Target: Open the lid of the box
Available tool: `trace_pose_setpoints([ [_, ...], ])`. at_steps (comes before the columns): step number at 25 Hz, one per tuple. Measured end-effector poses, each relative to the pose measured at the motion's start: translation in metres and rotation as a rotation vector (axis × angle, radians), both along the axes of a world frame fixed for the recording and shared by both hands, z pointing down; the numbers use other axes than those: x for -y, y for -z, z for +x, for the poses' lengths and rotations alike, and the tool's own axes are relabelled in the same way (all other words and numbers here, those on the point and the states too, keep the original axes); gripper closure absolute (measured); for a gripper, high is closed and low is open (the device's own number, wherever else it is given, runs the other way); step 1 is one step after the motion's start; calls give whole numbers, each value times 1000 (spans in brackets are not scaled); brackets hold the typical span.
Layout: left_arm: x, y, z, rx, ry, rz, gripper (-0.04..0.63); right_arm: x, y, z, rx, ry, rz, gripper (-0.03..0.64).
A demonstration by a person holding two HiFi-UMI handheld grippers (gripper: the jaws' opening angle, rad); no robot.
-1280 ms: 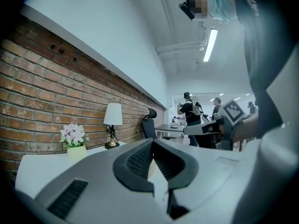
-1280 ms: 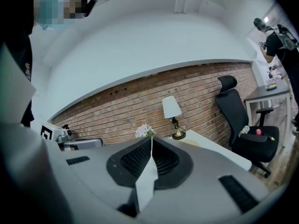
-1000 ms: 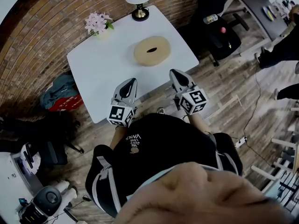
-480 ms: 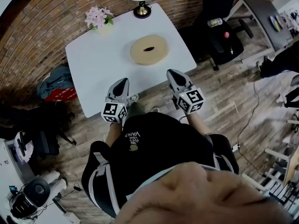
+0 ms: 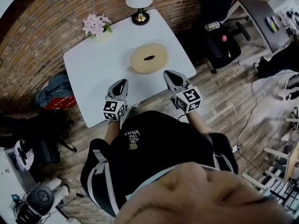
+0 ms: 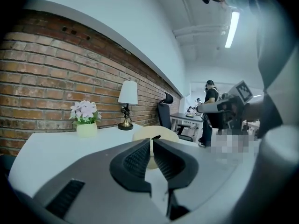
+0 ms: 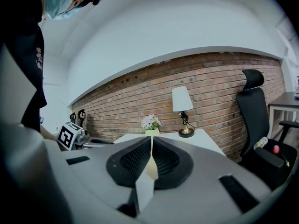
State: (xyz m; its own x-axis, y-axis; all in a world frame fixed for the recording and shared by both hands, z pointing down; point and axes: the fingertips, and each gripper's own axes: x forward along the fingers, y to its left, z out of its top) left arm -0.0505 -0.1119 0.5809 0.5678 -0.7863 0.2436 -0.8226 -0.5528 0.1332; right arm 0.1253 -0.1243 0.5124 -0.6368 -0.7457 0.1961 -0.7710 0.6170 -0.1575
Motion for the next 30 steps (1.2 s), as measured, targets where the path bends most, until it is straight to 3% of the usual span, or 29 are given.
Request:
trace_pose_setpoints([
  [7,25,-15,0,5,-89,-22,583,26,-15,-20,-56,50,-17,611],
  [11,36,-26,2,7,-141,-50,506,38,-26,-30,-127,110,-33,611],
  [22,46,-66,17,51,-246,-139,391,66,-53,-52,-299,286,-84,605],
  [25,52,-74,20,61,-263,-154,368,68,-65,-60,-336,334,-119,476],
  [30,61,-84,25,79,-292,-174,345,66,-86,-73,-452,455,-147,409],
])
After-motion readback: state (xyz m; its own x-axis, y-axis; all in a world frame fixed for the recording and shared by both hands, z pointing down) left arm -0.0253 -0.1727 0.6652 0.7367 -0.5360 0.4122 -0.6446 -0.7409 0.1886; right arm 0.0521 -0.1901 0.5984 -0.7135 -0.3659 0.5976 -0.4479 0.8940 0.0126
